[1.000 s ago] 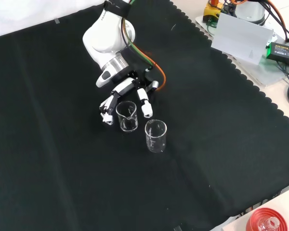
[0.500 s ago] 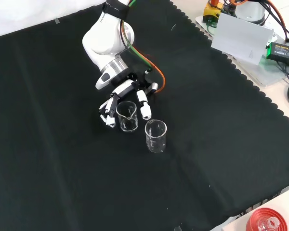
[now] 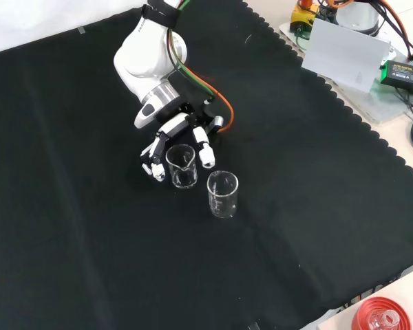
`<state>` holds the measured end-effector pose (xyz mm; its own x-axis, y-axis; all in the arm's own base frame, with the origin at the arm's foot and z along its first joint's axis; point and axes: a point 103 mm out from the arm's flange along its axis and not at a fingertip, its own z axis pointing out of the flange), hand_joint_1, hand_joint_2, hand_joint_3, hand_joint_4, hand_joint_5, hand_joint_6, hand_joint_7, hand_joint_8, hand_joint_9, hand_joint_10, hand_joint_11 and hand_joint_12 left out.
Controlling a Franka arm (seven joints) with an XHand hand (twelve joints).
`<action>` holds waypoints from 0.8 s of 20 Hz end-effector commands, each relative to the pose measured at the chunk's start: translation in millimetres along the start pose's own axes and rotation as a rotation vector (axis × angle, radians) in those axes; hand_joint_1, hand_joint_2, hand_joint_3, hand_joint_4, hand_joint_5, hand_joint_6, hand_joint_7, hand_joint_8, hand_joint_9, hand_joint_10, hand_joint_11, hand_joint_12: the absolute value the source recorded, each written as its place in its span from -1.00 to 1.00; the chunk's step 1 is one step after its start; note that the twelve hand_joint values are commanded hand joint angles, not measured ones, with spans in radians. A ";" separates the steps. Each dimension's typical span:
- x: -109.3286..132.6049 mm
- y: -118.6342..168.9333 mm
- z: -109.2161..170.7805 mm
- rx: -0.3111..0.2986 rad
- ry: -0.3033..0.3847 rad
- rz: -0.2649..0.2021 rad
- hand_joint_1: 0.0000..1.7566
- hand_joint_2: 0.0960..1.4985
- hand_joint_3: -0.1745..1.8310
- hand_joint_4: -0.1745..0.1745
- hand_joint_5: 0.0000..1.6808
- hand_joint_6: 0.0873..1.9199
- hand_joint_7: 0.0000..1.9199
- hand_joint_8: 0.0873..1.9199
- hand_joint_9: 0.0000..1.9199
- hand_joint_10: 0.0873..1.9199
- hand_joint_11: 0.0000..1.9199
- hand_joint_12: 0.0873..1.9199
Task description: Pick up the beaker on the right.
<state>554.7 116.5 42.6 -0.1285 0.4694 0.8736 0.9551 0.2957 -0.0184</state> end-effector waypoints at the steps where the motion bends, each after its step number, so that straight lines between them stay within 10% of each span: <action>1: -1.1 -2.7 -2.0 0.006 0.006 -0.002 0.14 -0.41 0.13 -0.36 -0.48 -0.34 -0.44 -0.35 -0.40 -0.41 -0.97 0.40; 16: -2.7 3.1 8.1 0.012 -0.010 0.000 0.15 -0.41 0.11 -0.35 -0.48 -0.31 -0.44 -0.34 -0.39 -0.40 -0.97 0.40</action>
<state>554.2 120.1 38.0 -0.1286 0.4791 0.8683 0.9518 0.3055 -0.0276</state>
